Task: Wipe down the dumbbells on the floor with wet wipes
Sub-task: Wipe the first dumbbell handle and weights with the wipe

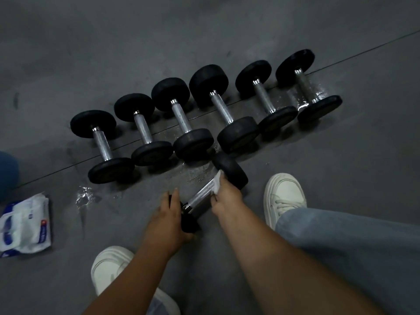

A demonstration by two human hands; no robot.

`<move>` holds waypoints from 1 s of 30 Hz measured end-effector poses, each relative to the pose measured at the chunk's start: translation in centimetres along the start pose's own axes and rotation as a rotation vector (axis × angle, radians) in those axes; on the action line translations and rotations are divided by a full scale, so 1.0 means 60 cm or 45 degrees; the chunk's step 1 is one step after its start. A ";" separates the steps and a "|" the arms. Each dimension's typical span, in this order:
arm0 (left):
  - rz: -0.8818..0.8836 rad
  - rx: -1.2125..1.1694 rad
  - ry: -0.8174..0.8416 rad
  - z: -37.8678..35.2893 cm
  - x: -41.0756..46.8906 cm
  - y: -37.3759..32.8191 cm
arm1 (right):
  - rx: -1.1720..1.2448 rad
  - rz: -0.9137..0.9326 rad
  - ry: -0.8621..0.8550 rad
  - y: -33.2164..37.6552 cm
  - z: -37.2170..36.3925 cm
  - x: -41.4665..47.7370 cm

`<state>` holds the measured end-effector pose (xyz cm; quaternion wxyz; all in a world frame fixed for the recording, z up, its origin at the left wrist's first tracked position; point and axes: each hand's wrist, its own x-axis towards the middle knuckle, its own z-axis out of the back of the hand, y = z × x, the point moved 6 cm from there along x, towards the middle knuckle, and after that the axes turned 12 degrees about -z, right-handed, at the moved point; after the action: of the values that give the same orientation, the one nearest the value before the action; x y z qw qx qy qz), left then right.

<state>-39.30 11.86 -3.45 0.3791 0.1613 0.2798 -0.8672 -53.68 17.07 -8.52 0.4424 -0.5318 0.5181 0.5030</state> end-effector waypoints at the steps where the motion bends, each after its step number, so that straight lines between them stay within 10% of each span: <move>1: 0.019 -0.010 0.002 -0.001 0.000 0.001 | -0.026 0.026 0.016 0.004 0.002 0.004; 30: -0.018 -0.070 0.034 0.004 0.005 0.003 | -0.106 0.042 0.025 -0.009 -0.003 0.031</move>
<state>-39.41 11.44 -3.50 0.3733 0.1601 0.3098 -0.8597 -53.23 16.72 -10.36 0.4064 -0.5460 0.5100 0.5260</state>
